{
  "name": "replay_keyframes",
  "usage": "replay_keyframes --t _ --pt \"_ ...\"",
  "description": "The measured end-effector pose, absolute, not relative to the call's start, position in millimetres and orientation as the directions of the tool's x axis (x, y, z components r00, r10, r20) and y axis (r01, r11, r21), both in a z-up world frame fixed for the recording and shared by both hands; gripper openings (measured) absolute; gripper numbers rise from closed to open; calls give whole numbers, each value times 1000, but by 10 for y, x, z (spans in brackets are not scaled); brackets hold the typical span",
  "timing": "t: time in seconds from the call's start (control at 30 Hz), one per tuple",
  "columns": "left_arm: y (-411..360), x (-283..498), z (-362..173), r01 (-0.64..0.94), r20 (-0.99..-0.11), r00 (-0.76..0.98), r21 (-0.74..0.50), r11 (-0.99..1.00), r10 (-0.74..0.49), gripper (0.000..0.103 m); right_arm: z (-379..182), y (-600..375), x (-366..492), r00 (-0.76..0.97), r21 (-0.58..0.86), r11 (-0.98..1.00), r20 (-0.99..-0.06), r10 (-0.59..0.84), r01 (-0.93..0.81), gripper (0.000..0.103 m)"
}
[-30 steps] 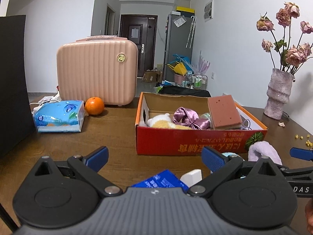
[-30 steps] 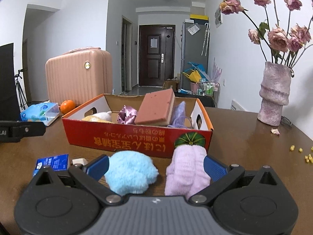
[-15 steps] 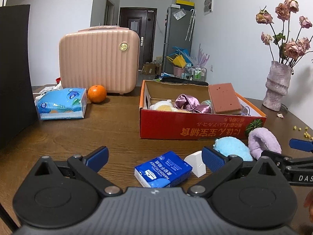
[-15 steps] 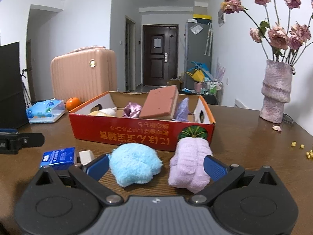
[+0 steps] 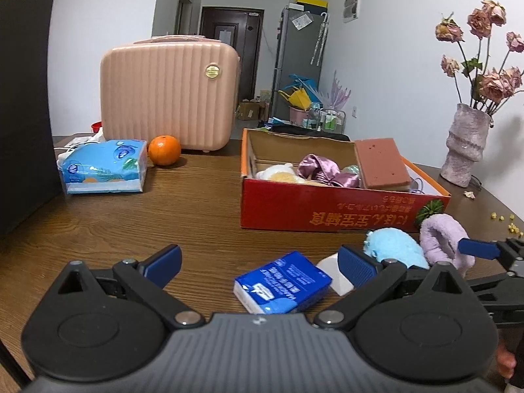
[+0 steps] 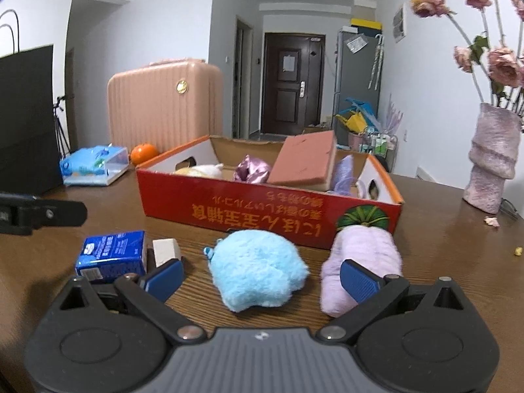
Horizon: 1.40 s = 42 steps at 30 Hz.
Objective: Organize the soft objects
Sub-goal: 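Grasp the blue fluffy puff with the right gripper while the left approaches the handkerchief pack, then grasp the blue handkerchief pack with the left gripper while the right holds the puff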
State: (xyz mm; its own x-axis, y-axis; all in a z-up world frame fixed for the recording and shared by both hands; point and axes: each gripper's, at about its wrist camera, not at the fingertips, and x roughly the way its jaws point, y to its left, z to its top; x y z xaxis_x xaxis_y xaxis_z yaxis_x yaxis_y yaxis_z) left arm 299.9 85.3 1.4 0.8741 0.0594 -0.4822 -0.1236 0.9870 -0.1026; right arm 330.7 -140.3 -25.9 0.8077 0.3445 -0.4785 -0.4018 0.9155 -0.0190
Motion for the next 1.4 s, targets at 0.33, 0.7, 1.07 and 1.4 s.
replay_keyframes --t 0.33,0.7,1.07,1.4 --pt "1060 3030 0 -159 -497 864 -122 980 78 103 -406 -1116 3687 792 -53 918 -527 308 -392 96" --pt "1072 3064 -37 -160 -514 855 -129 979 72 103 -516 -1017 4023 748 -27 921 -594 297 -388 90" --pt "1068 3097 -62 -161 -524 849 -131 978 70 103 -527 -1049 4019 739 3 921 -596 314 -390 75" --pt "1096 3179 -141 -180 -551 831 -133 975 78 103 -355 -1186 3825 812 18 931 -484 326 -364 74"
